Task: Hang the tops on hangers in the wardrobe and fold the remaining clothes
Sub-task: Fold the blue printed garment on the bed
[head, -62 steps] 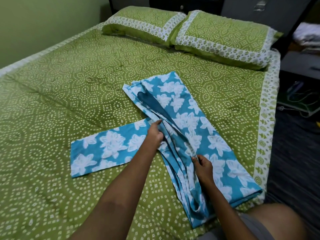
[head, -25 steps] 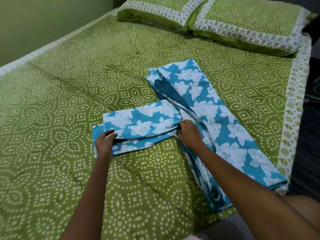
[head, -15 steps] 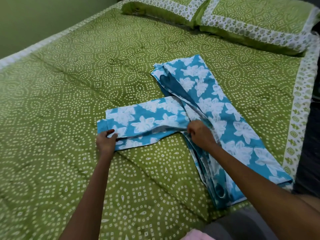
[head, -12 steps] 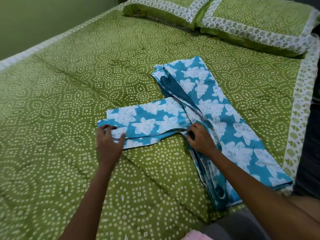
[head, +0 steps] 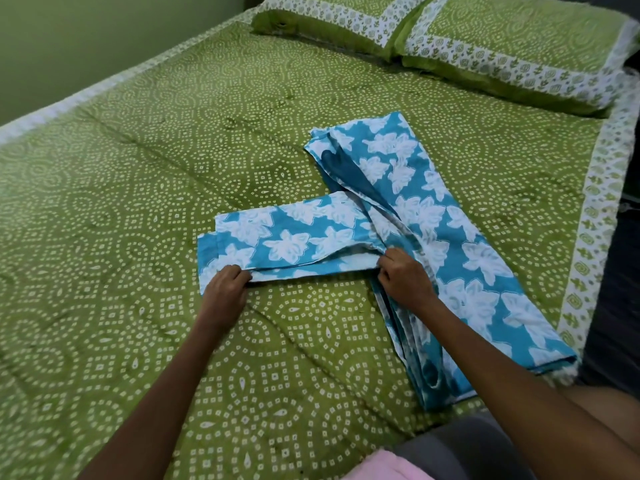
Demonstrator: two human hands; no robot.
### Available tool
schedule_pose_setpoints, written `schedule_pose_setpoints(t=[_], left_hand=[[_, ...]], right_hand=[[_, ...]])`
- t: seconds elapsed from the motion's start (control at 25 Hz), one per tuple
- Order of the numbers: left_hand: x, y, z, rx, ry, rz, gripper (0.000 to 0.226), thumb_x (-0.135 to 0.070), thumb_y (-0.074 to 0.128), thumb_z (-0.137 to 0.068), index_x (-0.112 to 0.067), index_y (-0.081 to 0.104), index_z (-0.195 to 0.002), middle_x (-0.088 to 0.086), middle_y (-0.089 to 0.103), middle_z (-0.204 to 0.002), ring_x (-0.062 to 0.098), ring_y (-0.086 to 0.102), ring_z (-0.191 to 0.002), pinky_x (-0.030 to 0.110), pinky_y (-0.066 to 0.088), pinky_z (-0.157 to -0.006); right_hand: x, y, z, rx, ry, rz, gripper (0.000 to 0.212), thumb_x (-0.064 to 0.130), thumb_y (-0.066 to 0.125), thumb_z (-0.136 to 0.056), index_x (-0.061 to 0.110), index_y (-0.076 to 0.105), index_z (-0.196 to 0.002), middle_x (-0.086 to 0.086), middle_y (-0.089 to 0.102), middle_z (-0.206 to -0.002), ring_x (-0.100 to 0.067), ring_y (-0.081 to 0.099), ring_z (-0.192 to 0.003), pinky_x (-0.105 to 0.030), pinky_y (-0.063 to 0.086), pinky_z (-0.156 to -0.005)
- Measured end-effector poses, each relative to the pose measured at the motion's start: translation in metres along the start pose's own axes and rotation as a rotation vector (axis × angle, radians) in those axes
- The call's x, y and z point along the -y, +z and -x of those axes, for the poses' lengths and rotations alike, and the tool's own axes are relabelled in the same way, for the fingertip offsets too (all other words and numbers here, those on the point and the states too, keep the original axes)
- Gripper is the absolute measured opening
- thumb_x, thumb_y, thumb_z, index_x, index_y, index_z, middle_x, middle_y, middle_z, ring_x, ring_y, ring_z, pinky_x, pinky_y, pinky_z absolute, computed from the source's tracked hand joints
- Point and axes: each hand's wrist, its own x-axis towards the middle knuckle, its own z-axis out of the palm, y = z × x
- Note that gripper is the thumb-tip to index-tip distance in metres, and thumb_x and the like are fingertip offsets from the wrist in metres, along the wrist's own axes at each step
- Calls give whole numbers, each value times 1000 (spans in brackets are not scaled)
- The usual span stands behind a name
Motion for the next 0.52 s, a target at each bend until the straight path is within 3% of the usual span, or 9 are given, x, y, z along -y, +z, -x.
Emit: schedule_pose_setpoints(t=[0.08,0.16,0.28,0.36,0.44,0.52], left_hand=[[4,-5,0,76,-20,57,21,8,67,-69,1,66,-89,16,59,-82,34,59,-75,40,50,-62],[4,-14,-2,78,-119,172,19,-3,65,-71,0,66,-89,13,60,-84,28,56,-78,34,45,-67],[15,-18,-15,-224,-605,300,31,-20,64,-82,4,61,-102,21,59,-99,33,56,-91,39,43,-79],[33,-18,-30,-143,-943,302,51,-33,63,-84,6,55,-116,26,55,-117,39,51,-108,44,41,-92],[40,-18,-42,-25,-976,295,57,-40,60,-82,6,56,-115,26,57,-117,39,52,-109,46,43,-94],[28,-18,-55,-55,-878,223,59,-36,60,-84,7,49,-121,26,51,-123,39,48,-114,46,39,-99]], right_hand=[[-11,0,10,86,-3,-75,13,-11,67,-63,-3,68,-74,-16,62,-74,-33,62,-70,-34,53,-59],[-16,-4,10,123,138,-171,9,-1,64,-75,-3,70,-81,-16,62,-83,-32,60,-79,-32,48,-66],[-9,-8,-5,-52,219,-181,14,6,68,-77,-2,63,-87,-18,58,-91,-30,57,-81,-31,43,-65],[-5,-4,-12,-63,240,-143,28,5,66,-78,-2,58,-104,-21,54,-105,-34,55,-93,-38,47,-73],[-5,3,-19,44,311,-121,31,7,62,-83,-1,55,-112,-22,55,-110,-36,52,-102,-41,45,-80],[-2,7,-23,30,299,-79,22,3,60,-83,-3,59,-103,-22,59,-100,-37,55,-95,-41,47,-75]])
